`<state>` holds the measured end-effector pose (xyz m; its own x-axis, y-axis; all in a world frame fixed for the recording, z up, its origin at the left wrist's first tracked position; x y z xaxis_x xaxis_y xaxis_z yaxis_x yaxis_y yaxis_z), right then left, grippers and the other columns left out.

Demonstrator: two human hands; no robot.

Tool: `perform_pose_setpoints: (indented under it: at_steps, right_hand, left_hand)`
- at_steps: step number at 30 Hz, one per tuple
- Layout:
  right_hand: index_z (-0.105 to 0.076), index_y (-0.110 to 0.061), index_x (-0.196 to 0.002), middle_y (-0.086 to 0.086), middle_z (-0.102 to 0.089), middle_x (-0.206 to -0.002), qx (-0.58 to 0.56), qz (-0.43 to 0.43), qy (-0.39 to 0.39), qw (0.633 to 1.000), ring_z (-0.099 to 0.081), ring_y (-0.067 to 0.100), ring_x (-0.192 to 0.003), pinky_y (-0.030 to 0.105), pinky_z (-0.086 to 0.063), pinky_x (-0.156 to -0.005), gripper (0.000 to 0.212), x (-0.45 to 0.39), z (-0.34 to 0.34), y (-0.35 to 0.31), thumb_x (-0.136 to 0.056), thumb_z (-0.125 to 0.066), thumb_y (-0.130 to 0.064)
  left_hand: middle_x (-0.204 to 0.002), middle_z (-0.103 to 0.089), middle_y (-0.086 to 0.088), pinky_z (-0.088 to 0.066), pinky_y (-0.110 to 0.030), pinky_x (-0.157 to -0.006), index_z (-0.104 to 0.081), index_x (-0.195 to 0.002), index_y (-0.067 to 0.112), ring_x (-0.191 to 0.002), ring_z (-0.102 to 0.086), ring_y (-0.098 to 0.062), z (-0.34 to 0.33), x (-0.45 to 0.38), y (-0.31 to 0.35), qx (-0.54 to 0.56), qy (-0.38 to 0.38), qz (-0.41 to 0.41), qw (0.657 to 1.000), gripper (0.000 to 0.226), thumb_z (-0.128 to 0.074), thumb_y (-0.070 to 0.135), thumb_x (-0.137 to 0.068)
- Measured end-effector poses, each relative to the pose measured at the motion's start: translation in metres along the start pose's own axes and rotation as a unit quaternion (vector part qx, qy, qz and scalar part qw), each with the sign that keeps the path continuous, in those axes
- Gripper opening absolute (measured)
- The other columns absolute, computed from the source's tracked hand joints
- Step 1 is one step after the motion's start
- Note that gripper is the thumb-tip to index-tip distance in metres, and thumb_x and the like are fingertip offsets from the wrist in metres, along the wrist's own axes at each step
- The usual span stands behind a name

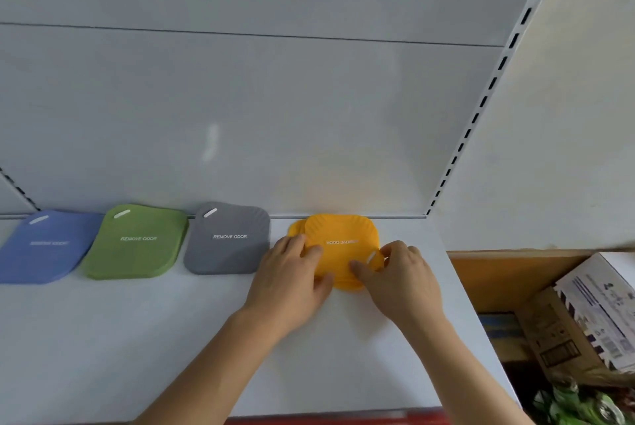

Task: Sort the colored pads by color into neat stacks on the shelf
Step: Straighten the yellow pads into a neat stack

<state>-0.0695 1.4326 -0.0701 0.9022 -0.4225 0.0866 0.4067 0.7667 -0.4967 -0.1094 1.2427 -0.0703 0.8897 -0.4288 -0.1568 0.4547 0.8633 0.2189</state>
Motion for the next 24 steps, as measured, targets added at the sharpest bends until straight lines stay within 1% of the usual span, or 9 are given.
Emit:
perform_pose_setpoints:
  at_steps: [7, 9, 12, 14, 15, 16, 18, 21, 24]
  right_hand:
    - [-0.057, -0.021, -0.098, 0.0, -0.067, -0.085, -0.108, 0.131, 0.041, 0.985, -0.062, 0.027, -0.08, 0.043, -0.055, -0.072, 0.012, 0.002, 0.022, -0.02, -0.094, -0.065, -0.029]
    - [-0.058, -0.022, -0.103, 0.002, -0.07, -0.084, -0.113, 0.184, 0.056, 0.975, -0.065, 0.027, -0.076, 0.044, -0.057, -0.068, 0.009, 0.004, 0.041, -0.028, -0.096, -0.063, -0.025]
    - [-0.062, -0.027, -0.101, -0.01, -0.07, -0.083, -0.116, 0.293, 0.049, 0.948, -0.065, 0.013, -0.075, 0.036, -0.057, -0.067, 0.011, 0.016, 0.075, -0.051, -0.094, -0.069, -0.023]
    - [-0.065, -0.032, -0.1, -0.017, -0.069, -0.084, -0.126, 0.339, 0.054, 0.931, -0.065, 0.009, -0.077, 0.029, -0.055, -0.068, 0.015, 0.022, 0.097, -0.062, -0.092, -0.07, -0.021]
    - [-0.066, -0.034, -0.101, -0.018, -0.069, -0.085, -0.135, 0.344, 0.049, 0.928, -0.065, 0.009, -0.079, 0.027, -0.054, -0.069, 0.017, 0.021, 0.103, -0.065, -0.092, -0.07, -0.021]
    - [-0.068, -0.036, -0.104, -0.018, -0.07, -0.087, -0.143, 0.344, 0.04, 0.927, -0.066, 0.009, -0.082, 0.026, -0.054, -0.07, 0.018, 0.019, 0.106, -0.069, -0.093, -0.07, -0.021]
    - [-0.069, -0.039, -0.111, -0.02, -0.072, -0.091, -0.156, 0.34, 0.025, 0.927, -0.068, 0.007, -0.087, 0.02, -0.054, -0.074, 0.022, 0.013, 0.104, -0.074, -0.095, -0.07, -0.024]
    - [-0.069, -0.035, -0.121, -0.023, -0.072, -0.095, -0.165, 0.314, 0.044, 0.934, -0.068, 0.001, -0.09, 0.01, -0.052, -0.078, 0.027, -0.001, 0.092, -0.067, -0.097, -0.067, -0.023]
    - [-0.067, -0.027, -0.125, -0.01, -0.073, -0.102, -0.055, 0.203, 0.04, 0.977, -0.068, 0.011, -0.095, 0.025, -0.054, -0.081, 0.029, -0.028, 0.054, -0.034, -0.097, -0.063, -0.036]
  left_hand:
    - [-0.136, -0.06, -0.007, -0.052, -0.046, -0.101, -0.069, -0.124, 0.018, -0.125, -0.057, -0.033, 0.019, 0.001, 0.003, -0.005, 0.013, 0.057, 0.998, 0.062, -0.046, 0.063, -0.088]
    - [-0.151, -0.051, -0.01, -0.048, -0.049, -0.11, -0.054, -0.143, 0.02, -0.138, -0.05, -0.036, 0.045, -0.003, 0.01, 0.003, 0.072, 0.046, 0.996, 0.06, -0.063, 0.051, -0.092]
    - [-0.17, -0.028, -0.011, -0.029, -0.054, -0.125, -0.032, -0.16, 0.025, -0.157, -0.024, -0.038, 0.081, -0.008, 0.036, -0.027, 0.115, -0.035, 0.992, 0.084, -0.073, 0.047, -0.09]
    - [-0.157, -0.05, -0.008, -0.036, -0.053, -0.122, -0.055, -0.142, 0.024, -0.151, -0.039, -0.035, 0.092, -0.011, 0.053, -0.019, 0.098, -0.096, 0.99, 0.059, -0.071, 0.045, -0.09]
    - [-0.132, -0.067, -0.004, -0.049, -0.048, -0.108, -0.064, -0.121, 0.025, -0.133, -0.058, -0.032, 0.096, -0.012, 0.053, 0.023, 0.079, -0.084, 0.993, 0.035, -0.068, 0.044, -0.093]
    - [-0.1, -0.071, 0.002, -0.055, -0.042, -0.088, -0.063, -0.1, 0.028, -0.107, -0.067, -0.03, 0.096, -0.013, 0.048, 0.078, 0.052, -0.055, 0.994, 0.017, -0.064, 0.044, -0.096]
    - [-0.066, -0.056, 0.002, -0.047, -0.041, -0.066, -0.051, -0.083, 0.03, -0.076, -0.062, -0.03, 0.083, -0.012, 0.025, 0.196, 0.001, 0.027, 0.98, 0.026, -0.058, 0.049, -0.099]
    - [-0.077, -0.067, 0.001, -0.05, -0.038, -0.069, -0.06, -0.095, 0.028, -0.076, -0.065, -0.02, 0.075, -0.002, -0.007, 0.316, 0.029, 0.083, 0.945, 0.018, -0.058, 0.045, -0.101]
    - [-0.082, -0.07, 0.013, -0.046, -0.024, -0.065, -0.063, -0.097, 0.033, -0.077, -0.064, -0.008, 0.05, 0.017, -0.042, 0.354, 0.021, 0.152, 0.923, 0.01, -0.065, 0.025, -0.102]
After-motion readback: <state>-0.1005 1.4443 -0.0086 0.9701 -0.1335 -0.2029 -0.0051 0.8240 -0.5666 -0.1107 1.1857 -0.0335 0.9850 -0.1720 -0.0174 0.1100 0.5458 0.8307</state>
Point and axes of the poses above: each hand's wrist, its own x-axis away from the middle knuckle, its own z-axis out of the back of the hand, y = z × x, the point moved 10 cm from there along -x, towards the middle knuckle
